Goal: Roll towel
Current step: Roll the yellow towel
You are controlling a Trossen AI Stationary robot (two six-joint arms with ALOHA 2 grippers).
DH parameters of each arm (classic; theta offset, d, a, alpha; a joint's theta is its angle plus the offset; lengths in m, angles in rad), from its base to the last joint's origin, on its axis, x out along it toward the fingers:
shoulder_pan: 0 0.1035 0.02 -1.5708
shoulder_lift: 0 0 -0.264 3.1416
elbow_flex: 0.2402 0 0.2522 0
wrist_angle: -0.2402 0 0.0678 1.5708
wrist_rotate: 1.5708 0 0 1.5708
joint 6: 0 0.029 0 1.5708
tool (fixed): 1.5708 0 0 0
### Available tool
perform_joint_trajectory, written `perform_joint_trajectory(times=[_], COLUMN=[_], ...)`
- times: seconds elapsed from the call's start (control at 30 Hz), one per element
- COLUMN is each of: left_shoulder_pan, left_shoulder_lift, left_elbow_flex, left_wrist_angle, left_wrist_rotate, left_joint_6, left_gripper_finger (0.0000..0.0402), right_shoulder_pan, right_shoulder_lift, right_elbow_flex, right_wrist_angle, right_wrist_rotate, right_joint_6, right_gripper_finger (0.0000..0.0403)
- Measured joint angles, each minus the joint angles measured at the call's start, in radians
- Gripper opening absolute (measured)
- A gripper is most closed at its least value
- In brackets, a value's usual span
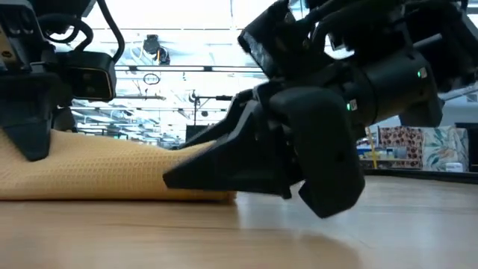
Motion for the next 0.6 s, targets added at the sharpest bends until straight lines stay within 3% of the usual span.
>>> perform_joint_trajectory(times=[0.33, 0.6], left_shoulder_pan=[-0.001, -0.024], left_shoulder_lift=[0.000, -0.017], left_elbow_flex=[0.000, 0.000], left_wrist_angle=[0.001, 0.033], left_wrist_rotate=[-0.123, -0.119], left_joint_6=[-0.034, -0.023], left_gripper_finger=[0.0038, 0.0142], right_shoulder_pan=[0.000, -0.012], right_shoulder_lift=[0.002, -0.001], right_elbow_flex=[0.000, 0.002], right_wrist_angle=[-0.079, -0.147], right_wrist_rotate=[0.011, 0.003], right_joint_6=[0.129, 0.278], right_gripper_finger=[0.0299, 0.0299])
